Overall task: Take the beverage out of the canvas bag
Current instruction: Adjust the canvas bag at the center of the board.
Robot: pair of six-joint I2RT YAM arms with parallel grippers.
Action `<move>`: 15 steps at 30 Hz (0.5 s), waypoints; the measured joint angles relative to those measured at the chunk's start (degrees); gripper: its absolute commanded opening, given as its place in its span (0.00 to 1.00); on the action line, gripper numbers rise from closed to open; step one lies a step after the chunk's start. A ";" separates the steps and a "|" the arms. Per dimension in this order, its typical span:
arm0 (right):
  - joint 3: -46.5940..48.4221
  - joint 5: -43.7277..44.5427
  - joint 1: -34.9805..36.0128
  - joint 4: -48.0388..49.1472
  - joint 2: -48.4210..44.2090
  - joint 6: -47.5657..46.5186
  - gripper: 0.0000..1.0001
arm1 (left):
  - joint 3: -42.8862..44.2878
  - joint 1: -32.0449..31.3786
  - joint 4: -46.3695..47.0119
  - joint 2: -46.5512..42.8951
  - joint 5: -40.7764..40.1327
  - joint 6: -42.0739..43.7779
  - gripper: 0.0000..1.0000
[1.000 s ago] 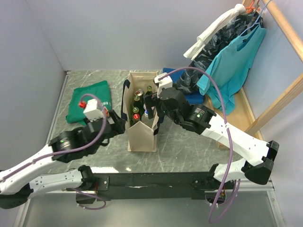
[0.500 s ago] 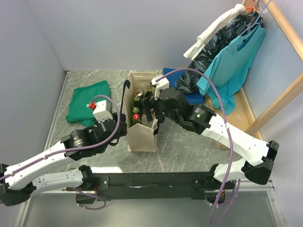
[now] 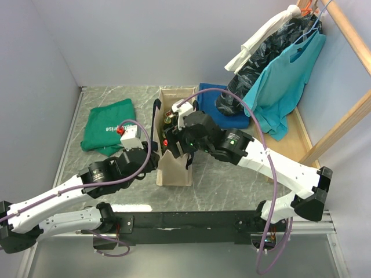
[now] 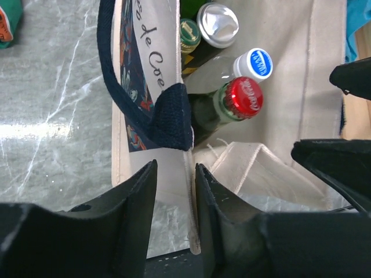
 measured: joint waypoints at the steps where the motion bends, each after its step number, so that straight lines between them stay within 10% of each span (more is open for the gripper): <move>1: 0.28 -0.17 0.24 -0.04 0.37 -0.02 0.79 | -0.35 0.00 -0.02 -0.15 0.04 0.02 0.36; 15: 4.48 -0.72 0.83 -0.44 4.66 -0.07 0.79 | -4.87 0.02 0.11 -3.78 0.02 -0.24 0.30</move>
